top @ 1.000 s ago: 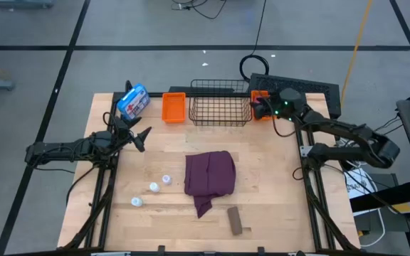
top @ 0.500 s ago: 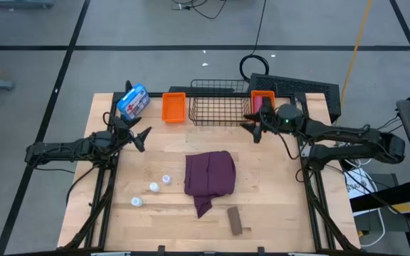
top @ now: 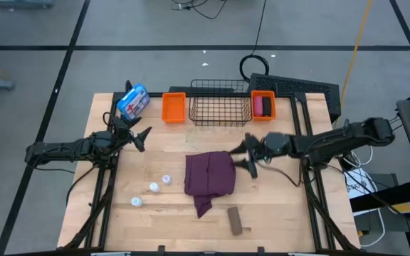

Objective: Pick & place medical supplies in basket/bin
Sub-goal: Put the violet patient gown into the wired basket

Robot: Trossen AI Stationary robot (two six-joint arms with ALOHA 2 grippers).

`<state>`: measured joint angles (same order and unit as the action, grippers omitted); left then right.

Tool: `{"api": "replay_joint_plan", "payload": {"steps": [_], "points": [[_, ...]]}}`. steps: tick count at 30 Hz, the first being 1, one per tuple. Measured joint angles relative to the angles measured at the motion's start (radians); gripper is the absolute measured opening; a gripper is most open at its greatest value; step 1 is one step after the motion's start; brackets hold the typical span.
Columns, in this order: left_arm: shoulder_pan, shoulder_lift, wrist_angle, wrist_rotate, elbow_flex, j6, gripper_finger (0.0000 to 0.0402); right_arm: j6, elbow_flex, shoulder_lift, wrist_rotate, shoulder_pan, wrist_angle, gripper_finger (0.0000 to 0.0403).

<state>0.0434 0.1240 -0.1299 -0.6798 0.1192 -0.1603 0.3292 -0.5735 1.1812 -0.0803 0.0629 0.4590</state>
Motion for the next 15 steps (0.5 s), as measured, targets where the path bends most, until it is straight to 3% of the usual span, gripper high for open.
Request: {"api": "replay_joint_plan", "payload": {"steps": [5,11,15], "points": [[0.000,0.000,0.000,0.000,0.000,0.000,0.0324,-0.017,-0.001,0.102,0.000,0.135,0.196,0.0226],[0.000,0.000,0.000,0.000,0.000,0.000,0.0324,0.099,-0.001,0.226,0.009,0.247,0.344,0.0226],[0.000,0.000,0.000,0.000,0.000,0.000,0.0324,0.107,-0.028,0.267,0.190,0.335,0.400,0.0222]]}}
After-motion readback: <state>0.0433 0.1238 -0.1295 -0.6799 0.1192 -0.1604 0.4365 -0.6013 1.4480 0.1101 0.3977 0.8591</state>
